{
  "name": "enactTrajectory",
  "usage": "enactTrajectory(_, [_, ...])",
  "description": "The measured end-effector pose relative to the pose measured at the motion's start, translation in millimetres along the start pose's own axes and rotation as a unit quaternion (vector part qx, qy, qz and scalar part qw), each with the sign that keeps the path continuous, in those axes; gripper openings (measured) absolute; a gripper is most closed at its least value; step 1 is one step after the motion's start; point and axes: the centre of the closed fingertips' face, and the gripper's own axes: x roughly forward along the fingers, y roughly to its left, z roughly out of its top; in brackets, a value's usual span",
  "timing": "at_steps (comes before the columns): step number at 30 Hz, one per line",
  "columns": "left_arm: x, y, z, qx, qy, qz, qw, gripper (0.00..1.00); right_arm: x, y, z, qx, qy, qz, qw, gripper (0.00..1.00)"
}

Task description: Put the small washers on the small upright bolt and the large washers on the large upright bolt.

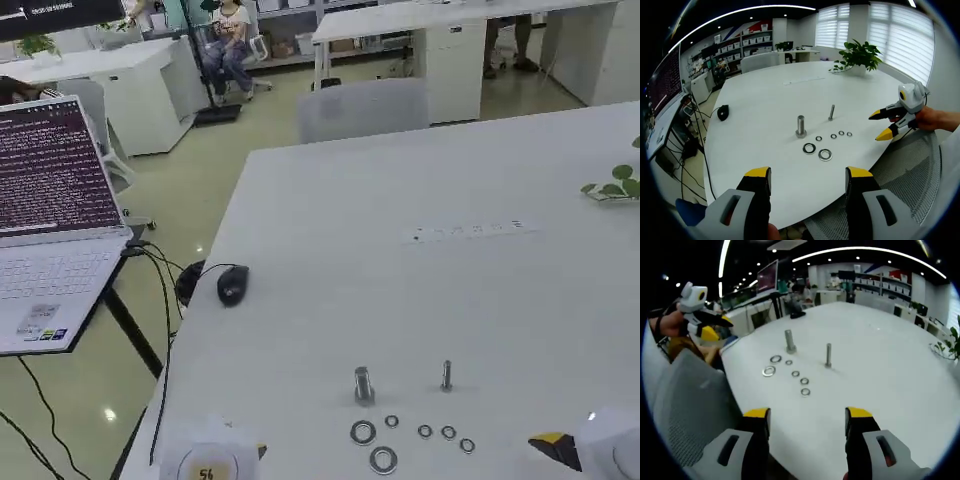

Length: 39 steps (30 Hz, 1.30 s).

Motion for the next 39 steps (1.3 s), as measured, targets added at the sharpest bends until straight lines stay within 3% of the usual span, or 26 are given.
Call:
enactTrajectory(14, [-3.6, 0.2, -2.6, -0.005, -0.004, 0.001, 1.0000, 0.60, 0.6, 8.9, 4.3, 0.006, -0.004, 0.007, 0.9999, 0.61])
enactTrajectory(39, [-4.7, 0.5, 6.0, -0.009, -0.014, 0.009, 0.9998, 0.60, -8.0, 3.3, 8.9, 0.006, -0.006, 0.008, 0.9999, 0.60])
